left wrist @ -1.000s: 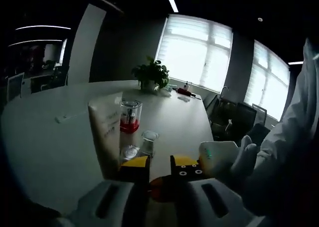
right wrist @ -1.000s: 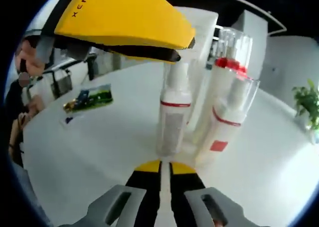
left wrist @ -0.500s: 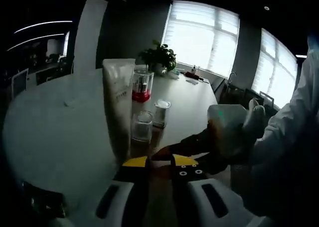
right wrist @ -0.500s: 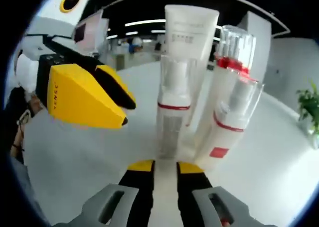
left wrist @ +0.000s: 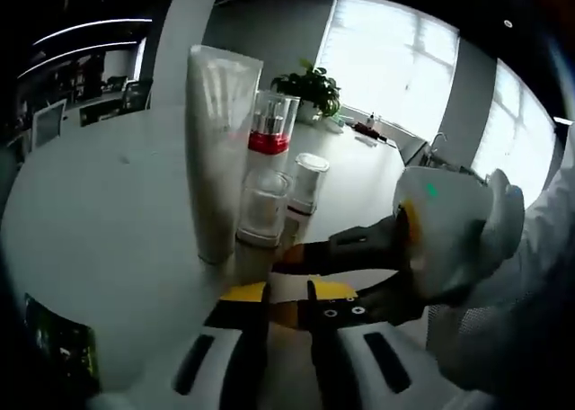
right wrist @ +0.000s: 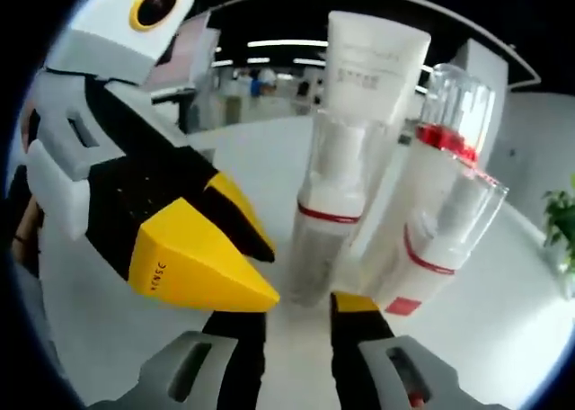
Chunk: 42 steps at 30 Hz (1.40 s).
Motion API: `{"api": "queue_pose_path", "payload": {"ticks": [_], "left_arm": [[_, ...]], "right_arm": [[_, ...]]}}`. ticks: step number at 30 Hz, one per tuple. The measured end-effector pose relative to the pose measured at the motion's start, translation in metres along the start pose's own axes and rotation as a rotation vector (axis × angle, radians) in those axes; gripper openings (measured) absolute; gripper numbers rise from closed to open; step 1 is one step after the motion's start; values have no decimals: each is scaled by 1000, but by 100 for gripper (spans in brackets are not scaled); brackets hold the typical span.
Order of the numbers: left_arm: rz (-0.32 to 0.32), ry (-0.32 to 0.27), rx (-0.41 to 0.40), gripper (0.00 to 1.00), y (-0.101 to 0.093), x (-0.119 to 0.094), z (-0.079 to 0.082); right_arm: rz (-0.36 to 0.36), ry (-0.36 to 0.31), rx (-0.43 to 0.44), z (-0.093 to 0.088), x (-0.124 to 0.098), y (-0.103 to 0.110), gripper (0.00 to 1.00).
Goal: Arrange the skincare products in the storage area until every visible bottle or jar stands upright without overlapping.
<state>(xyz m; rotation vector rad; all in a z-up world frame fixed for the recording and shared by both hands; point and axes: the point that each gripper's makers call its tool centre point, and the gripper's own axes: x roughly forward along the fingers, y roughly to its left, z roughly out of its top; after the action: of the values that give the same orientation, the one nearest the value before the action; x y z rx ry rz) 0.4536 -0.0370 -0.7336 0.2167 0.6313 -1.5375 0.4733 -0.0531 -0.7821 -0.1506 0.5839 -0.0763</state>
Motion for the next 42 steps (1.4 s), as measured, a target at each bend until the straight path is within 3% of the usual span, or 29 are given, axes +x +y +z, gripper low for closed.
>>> {"api": "queue_pose_path", "payload": {"ticks": [6,11,17,20,24,26,29,34,38,42], "left_arm": [[25,3,-32,12,8,2,0],[48,28,-6,13,15,3,-5],[64,37,3,14,22,3,-7],[131,36,-18,15,34,0,-7],[87,32,-32,13,24,0,-7],[78,35,-16,14,20,1,-7],[75,48,-44,13,17,1,-10],[20,38,-36,11,2,2,-9],[39,31,-67,11,10,6,-8],[13,34,-79,10,9,8,-10]], "right_arm": [[10,-1,-11,-1,-4,4,18],[22,-4,-10,1,-5,8,16],[75,-21,-39,6,-8,28,9],[86,6,-45,3,-7,30,9],[45,34,-32,-6,-5,15,13],[60,-5,-23,0,-3,14,23],[57,10,-15,-1,3,10,35],[90,-3,-28,4,9,11,31],[90,-5,-39,5,11,10,31],[116,-21,-59,6,10,15,32]]}}
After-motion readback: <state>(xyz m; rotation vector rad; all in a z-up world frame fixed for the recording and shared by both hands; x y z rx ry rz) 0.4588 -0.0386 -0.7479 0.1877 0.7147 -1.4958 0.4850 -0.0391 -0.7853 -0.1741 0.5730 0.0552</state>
